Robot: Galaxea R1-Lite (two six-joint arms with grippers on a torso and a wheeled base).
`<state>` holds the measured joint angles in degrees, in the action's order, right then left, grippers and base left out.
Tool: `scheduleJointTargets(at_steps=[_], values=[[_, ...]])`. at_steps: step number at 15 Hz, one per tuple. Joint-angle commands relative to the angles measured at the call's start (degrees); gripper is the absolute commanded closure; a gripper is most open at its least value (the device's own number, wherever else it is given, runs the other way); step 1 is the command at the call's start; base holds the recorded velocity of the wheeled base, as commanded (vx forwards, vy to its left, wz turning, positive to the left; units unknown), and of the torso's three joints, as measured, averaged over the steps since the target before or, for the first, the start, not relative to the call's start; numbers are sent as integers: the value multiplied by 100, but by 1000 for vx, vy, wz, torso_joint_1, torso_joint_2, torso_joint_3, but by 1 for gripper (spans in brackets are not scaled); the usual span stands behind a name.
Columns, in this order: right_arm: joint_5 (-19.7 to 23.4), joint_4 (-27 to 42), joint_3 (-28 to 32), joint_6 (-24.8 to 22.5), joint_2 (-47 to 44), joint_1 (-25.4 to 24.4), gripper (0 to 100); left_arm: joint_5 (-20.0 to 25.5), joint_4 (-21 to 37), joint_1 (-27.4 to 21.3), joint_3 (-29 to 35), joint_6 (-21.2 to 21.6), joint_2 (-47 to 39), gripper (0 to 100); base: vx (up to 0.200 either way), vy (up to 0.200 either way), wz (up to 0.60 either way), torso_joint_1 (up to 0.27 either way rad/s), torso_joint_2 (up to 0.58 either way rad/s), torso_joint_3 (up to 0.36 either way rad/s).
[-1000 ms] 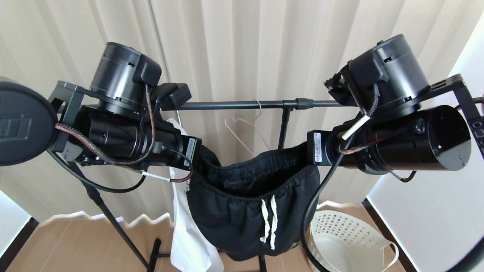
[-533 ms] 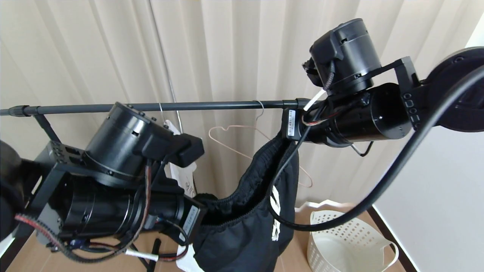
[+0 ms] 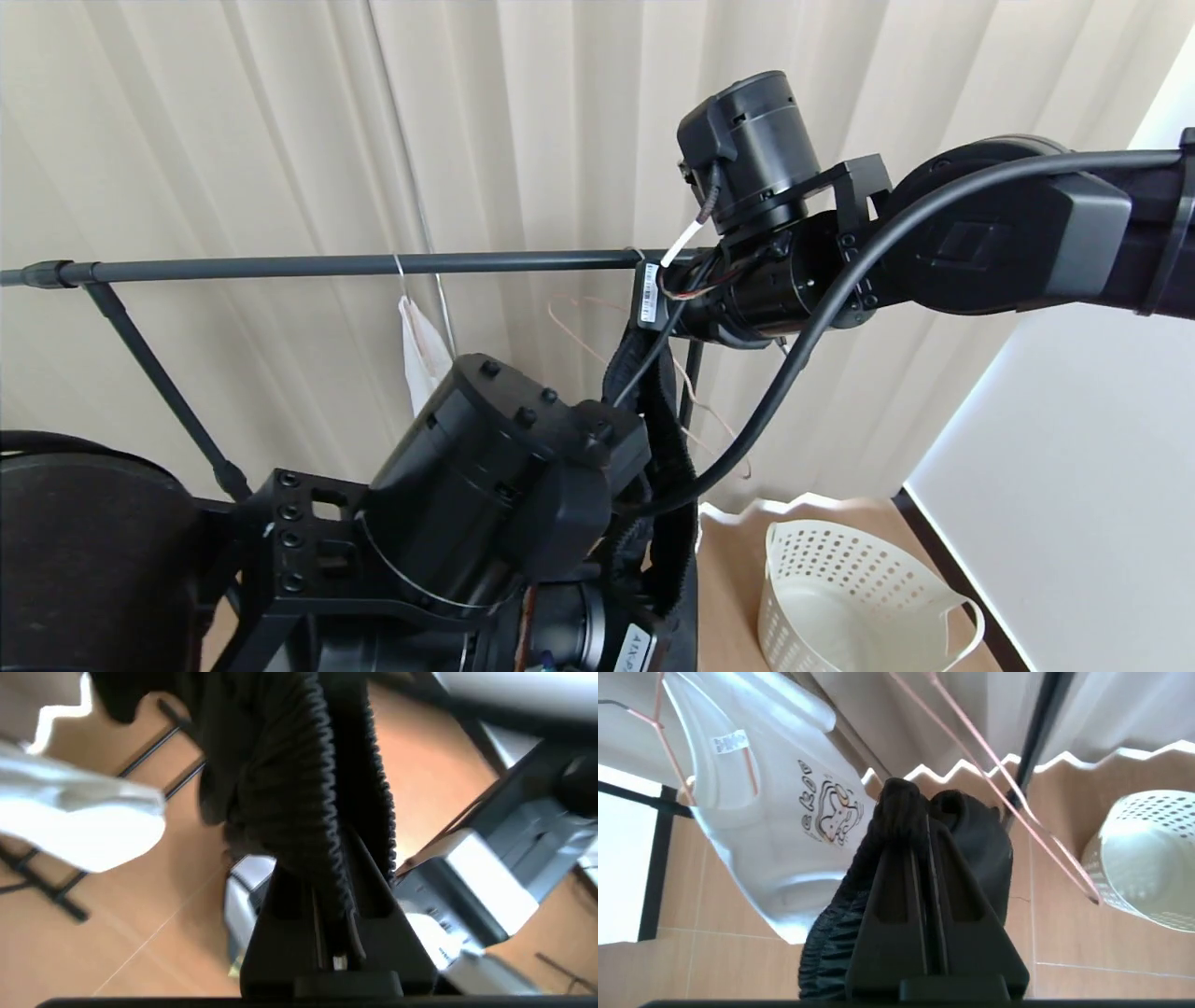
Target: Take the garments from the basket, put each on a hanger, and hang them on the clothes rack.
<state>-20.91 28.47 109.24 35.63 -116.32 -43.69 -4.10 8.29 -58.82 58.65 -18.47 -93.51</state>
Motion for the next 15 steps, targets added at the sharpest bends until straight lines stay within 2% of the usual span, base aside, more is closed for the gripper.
scheduleJointTargets(at_steps=[1,3,7,10,11,15], values=[[34,1,133,-4,-136,-17,100,-3,-91,-51,15,-34,-273,100,0,0,0,0,0,0],[280,10,185,5,-119,-25,100,-12,-179,-51,15,-104,-264,100,0,0,0,0,0,0],[289,80,97,23,-22,-17,100,-118,-99,108,-231,-175,149,100,0,0,0,0,0,0],[245,54,-500,14,453,-8,100,-294,-99,503,-706,-157,633,100,0,0,0,0,0,0],[227,54,-773,5,716,-8,100,-311,-99,784,-838,-139,808,100,0,0,0,0,0,0],[183,80,-1361,5,1200,-8,100,-311,-179,1294,-776,-96,773,100,0,0,0,0,0,0]])
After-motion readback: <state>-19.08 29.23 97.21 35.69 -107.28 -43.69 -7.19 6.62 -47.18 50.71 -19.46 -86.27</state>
